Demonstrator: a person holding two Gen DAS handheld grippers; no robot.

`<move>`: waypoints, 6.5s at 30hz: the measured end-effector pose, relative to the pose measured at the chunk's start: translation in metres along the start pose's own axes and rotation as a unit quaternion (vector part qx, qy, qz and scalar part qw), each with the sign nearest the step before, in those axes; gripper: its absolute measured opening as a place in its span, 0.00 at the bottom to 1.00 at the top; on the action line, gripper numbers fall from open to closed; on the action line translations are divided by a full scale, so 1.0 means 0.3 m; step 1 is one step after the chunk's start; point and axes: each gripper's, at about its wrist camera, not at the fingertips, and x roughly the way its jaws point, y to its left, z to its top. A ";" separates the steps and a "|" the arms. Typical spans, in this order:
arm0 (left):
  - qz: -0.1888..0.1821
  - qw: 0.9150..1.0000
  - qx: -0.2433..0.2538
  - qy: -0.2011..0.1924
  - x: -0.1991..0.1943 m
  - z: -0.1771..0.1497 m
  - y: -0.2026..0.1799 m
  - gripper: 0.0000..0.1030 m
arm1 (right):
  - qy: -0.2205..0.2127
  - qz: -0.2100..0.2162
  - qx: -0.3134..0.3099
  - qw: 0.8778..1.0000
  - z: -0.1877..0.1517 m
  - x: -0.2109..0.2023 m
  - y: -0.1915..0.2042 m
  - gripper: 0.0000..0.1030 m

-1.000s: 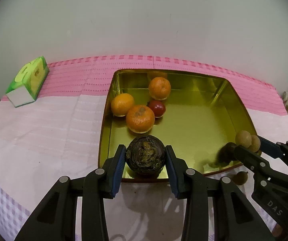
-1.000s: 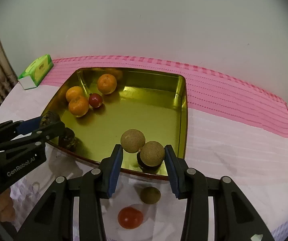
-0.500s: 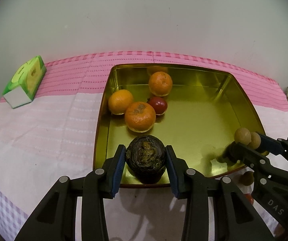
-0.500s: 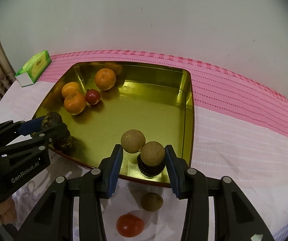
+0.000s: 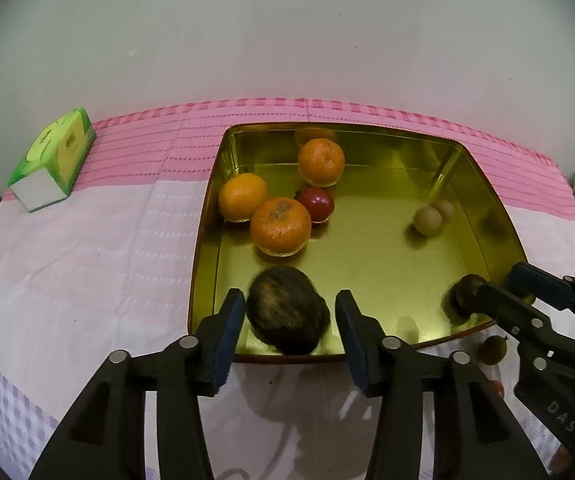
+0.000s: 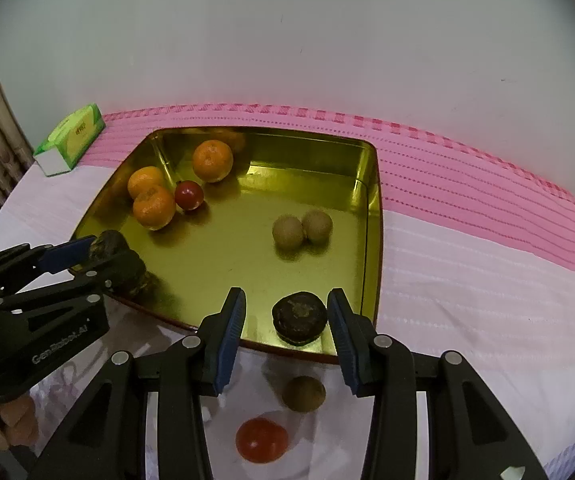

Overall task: Organize fruits
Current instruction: 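Open both tools to drop the held fruits into the tin, then withdraw both tools from the tin toward the loose tomato and fruit, then close the right tool on the olive-brown fruit while the left tool grasps the red tomato, then carry the held tomato and olive-brown fruit over the TOFFEE tin with both tools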

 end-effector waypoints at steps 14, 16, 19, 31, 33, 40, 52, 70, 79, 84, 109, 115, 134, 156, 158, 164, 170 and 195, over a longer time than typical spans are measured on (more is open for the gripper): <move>-0.001 1.000 0.011 -0.022 -0.120 -0.066 -0.030 0.50 | -0.011 -0.011 0.028 0.999 -0.093 -0.122 -0.068 0.39; 0.001 1.000 0.014 -0.023 -0.137 -0.096 -0.039 0.50 | -0.011 -0.015 0.028 0.999 -0.115 -0.134 -0.077 0.39; 0.004 1.000 0.020 -0.020 -0.151 -0.147 -0.052 0.50 | -0.004 -0.021 0.034 0.999 -0.168 -0.146 -0.097 0.39; 0.007 1.000 0.014 0.016 -0.135 -0.341 -0.057 0.50 | 0.028 -0.019 0.028 0.999 -0.343 -0.148 -0.071 0.39; 0.008 1.000 0.014 0.019 -0.135 -0.361 -0.054 0.50 | 0.029 -0.018 0.029 0.999 -0.353 -0.145 -0.067 0.39; 0.014 0.999 0.001 0.031 -0.120 -0.395 -0.033 0.50 | 0.031 -0.027 0.029 0.999 -0.358 -0.119 -0.087 0.39; 0.012 1.000 -0.005 0.023 -0.116 -0.397 -0.020 0.55 | 0.028 -0.025 0.010 0.999 -0.305 -0.046 -0.068 0.40; 0.014 1.000 -0.009 0.019 -0.107 -0.384 -0.024 0.57 | 0.003 -0.023 -0.004 1.000 -0.208 0.028 -0.036 0.33; 0.008 1.000 0.001 0.022 -0.099 -0.375 -0.080 0.57 | -0.006 -0.016 -0.011 1.000 -0.236 0.009 -0.042 0.23; 0.001 1.000 0.011 0.022 -0.096 -0.377 -0.123 0.57 | -0.008 -0.018 -0.004 1.000 -0.264 -0.010 -0.069 0.23; -0.027 0.998 0.051 0.015 -0.050 -0.317 -0.362 0.57 | -0.024 -0.069 0.068 0.995 -0.383 -0.088 -0.353 0.23; -0.034 0.998 0.050 0.014 -0.029 -0.291 -0.385 0.57 | -0.035 -0.074 0.065 0.995 -0.392 -0.086 -0.353 0.23; -0.031 0.998 0.052 -0.006 0.002 -0.243 -0.415 0.36 | -0.038 -0.072 0.068 0.994 -0.395 -0.085 -0.355 0.24; -0.032 0.998 0.053 -0.015 -0.029 -0.290 -0.347 0.31 | -0.038 -0.074 0.068 0.994 -0.396 -0.084 -0.354 0.24; -0.031 0.998 0.054 -0.016 -0.033 -0.297 -0.337 0.31 | -0.038 -0.076 0.067 0.994 -0.396 -0.084 -0.354 0.23; -0.031 0.998 0.049 -0.013 -0.046 -0.310 -0.287 0.31 | -0.038 -0.078 0.065 0.994 -0.399 -0.082 -0.359 0.23; -0.038 0.998 0.044 -0.007 -0.057 -0.329 -0.258 0.30 | -0.037 -0.081 0.063 0.994 -0.395 -0.078 -0.355 0.23; -0.008 0.999 0.030 -0.008 -0.117 -0.336 -0.159 0.30 | -0.019 -0.086 0.072 0.994 -0.376 -0.077 -0.352 0.23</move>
